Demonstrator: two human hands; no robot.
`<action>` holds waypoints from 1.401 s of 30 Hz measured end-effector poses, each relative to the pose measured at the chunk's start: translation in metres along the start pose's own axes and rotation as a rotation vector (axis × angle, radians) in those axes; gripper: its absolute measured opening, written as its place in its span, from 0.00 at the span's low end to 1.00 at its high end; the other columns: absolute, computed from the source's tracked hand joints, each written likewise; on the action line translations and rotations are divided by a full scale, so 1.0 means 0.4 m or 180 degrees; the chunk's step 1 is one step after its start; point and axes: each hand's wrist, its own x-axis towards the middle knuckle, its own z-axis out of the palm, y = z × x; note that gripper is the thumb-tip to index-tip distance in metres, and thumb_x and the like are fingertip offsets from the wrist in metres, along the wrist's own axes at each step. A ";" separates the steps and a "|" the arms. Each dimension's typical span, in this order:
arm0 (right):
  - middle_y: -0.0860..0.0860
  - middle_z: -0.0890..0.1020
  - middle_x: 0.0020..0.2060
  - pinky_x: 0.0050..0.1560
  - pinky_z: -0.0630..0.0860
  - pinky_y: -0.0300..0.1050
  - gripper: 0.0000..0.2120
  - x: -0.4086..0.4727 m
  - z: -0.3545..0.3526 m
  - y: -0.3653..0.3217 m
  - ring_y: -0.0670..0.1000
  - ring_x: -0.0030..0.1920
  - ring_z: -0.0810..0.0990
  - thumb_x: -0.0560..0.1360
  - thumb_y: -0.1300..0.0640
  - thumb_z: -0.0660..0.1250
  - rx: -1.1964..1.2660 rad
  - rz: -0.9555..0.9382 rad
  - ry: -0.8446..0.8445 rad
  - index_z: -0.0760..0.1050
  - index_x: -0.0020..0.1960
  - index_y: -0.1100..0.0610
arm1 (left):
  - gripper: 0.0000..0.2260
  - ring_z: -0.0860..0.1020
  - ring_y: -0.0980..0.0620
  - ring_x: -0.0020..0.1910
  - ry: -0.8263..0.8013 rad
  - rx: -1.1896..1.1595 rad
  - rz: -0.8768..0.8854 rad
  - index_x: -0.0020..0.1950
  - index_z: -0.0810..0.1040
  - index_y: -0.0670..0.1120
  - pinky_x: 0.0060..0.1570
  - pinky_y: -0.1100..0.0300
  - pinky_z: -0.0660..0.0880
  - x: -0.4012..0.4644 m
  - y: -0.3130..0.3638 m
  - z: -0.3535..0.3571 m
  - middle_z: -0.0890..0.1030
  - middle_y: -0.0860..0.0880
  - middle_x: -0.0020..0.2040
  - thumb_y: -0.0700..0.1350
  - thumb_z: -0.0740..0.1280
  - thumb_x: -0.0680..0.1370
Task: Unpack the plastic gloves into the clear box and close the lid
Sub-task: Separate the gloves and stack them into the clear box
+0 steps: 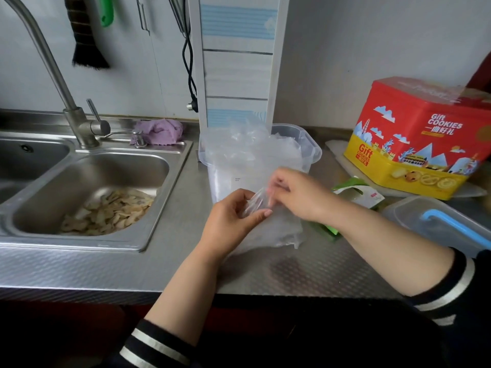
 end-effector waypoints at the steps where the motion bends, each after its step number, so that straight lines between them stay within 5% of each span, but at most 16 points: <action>1: 0.49 0.81 0.39 0.44 0.74 0.39 0.04 0.000 -0.020 -0.015 0.50 0.43 0.79 0.79 0.58 0.62 -0.0064 -0.0074 0.0131 0.72 0.47 0.58 | 0.12 0.72 0.56 0.34 0.0080 0.0029 -0.0008 0.44 0.78 0.53 0.36 0.57 0.68 -0.001 0.000 0.000 0.79 0.50 0.34 0.56 0.75 0.68; 3: 0.49 0.78 0.36 0.34 0.70 0.30 0.06 0.006 -0.065 -0.045 0.47 0.36 0.77 0.81 0.56 0.59 -0.0013 -0.0182 0.0363 0.71 0.49 0.58 | 0.09 0.70 0.57 0.31 0.0333 0.0001 -0.0005 0.41 0.77 0.50 0.35 0.59 0.67 0.001 0.005 -0.004 0.76 0.55 0.31 0.51 0.76 0.71; 6: 0.46 0.72 0.32 0.31 0.68 0.31 0.05 0.048 -0.131 -0.079 0.43 0.31 0.71 0.81 0.56 0.60 -0.0066 -0.0375 0.0782 0.70 0.51 0.57 | 0.14 0.66 0.58 0.30 0.0757 -0.0098 0.0016 0.36 0.72 0.43 0.32 0.63 0.64 0.001 0.017 -0.010 0.69 0.58 0.28 0.46 0.73 0.74; 10: 0.46 0.72 0.34 0.29 0.67 0.32 0.05 0.153 -0.196 -0.072 0.43 0.32 0.69 0.81 0.55 0.59 0.0067 -0.0173 0.1249 0.72 0.50 0.54 | 0.11 0.68 0.59 0.29 0.0926 0.0202 0.0003 0.36 0.73 0.50 0.32 0.65 0.65 0.001 0.012 -0.007 0.71 0.59 0.28 0.49 0.70 0.76; 13: 0.50 0.73 0.33 0.28 0.68 0.38 0.10 0.231 -0.209 -0.033 0.49 0.29 0.70 0.82 0.53 0.57 0.0391 0.0272 0.1351 0.73 0.48 0.56 | 0.08 0.74 0.60 0.38 0.0314 0.0818 0.0068 0.42 0.77 0.54 0.39 0.64 0.71 0.005 -0.005 -0.007 0.78 0.59 0.36 0.57 0.69 0.74; 17: 0.53 0.70 0.31 0.26 0.65 0.40 0.13 0.290 -0.183 0.003 0.52 0.26 0.67 0.82 0.55 0.55 0.0548 0.0778 0.1253 0.70 0.41 0.56 | 0.16 0.73 0.58 0.51 -0.0557 0.1597 0.0103 0.53 0.79 0.51 0.51 0.67 0.69 0.009 -0.027 0.003 0.77 0.58 0.48 0.59 0.71 0.72; 20: 0.57 0.75 0.36 0.30 0.67 0.41 0.10 0.301 -0.156 0.013 0.55 0.31 0.73 0.81 0.56 0.56 0.0144 0.0954 0.1064 0.74 0.52 0.60 | 0.22 0.70 0.57 0.51 -0.0723 0.1864 0.0094 0.57 0.78 0.52 0.54 0.65 0.67 0.012 -0.035 0.002 0.76 0.57 0.50 0.61 0.73 0.69; 24: 0.61 0.77 0.58 0.46 0.70 0.47 0.14 0.292 -0.121 0.020 0.62 0.57 0.77 0.80 0.58 0.58 -0.1360 0.0885 0.0715 0.67 0.64 0.62 | 0.21 0.68 0.57 0.50 -0.0922 0.2128 0.0115 0.57 0.79 0.55 0.53 0.64 0.66 0.012 -0.029 0.003 0.73 0.59 0.46 0.62 0.74 0.68; 28: 0.61 0.77 0.57 0.42 0.69 0.48 0.20 0.273 -0.105 0.014 0.63 0.56 0.77 0.77 0.67 0.56 -0.2208 0.0821 0.0590 0.60 0.68 0.61 | 0.15 0.69 0.56 0.46 -0.0853 0.2059 0.0038 0.53 0.80 0.53 0.48 0.64 0.67 0.015 -0.027 0.005 0.73 0.59 0.41 0.58 0.74 0.70; 33: 0.61 0.75 0.58 0.46 0.70 0.49 0.19 0.265 -0.112 0.021 0.63 0.55 0.76 0.76 0.69 0.53 -0.1753 0.0768 0.0839 0.62 0.66 0.61 | 0.04 0.72 0.55 0.45 -0.0682 0.1820 -0.0044 0.44 0.82 0.53 0.47 0.62 0.70 0.012 -0.023 0.008 0.75 0.57 0.39 0.52 0.71 0.74; 36: 0.60 0.69 0.62 0.49 0.70 0.50 0.16 0.257 -0.112 0.016 0.63 0.59 0.73 0.77 0.66 0.56 -0.1825 0.0849 0.0752 0.66 0.64 0.61 | 0.07 0.74 0.57 0.45 -0.0519 0.1460 -0.0092 0.37 0.81 0.54 0.46 0.64 0.70 0.013 -0.017 0.007 0.77 0.56 0.41 0.52 0.71 0.75; 39: 0.57 0.68 0.62 0.57 0.69 0.51 0.13 0.241 -0.109 0.007 0.61 0.61 0.70 0.78 0.58 0.63 -0.1878 0.0014 0.1462 0.71 0.61 0.60 | 0.10 0.75 0.62 0.42 -0.0355 0.1003 -0.0063 0.36 0.78 0.61 0.44 0.68 0.69 0.010 -0.005 -0.001 0.79 0.56 0.40 0.50 0.70 0.76; 42: 0.53 0.76 0.51 0.54 0.74 0.49 0.12 0.180 -0.095 -0.026 0.55 0.52 0.77 0.77 0.52 0.63 -0.0509 -0.1357 0.1990 0.76 0.53 0.60 | 0.09 0.76 0.66 0.37 -0.0230 0.0494 -0.0254 0.38 0.80 0.58 0.40 0.70 0.70 0.003 0.008 -0.001 0.80 0.61 0.35 0.48 0.69 0.77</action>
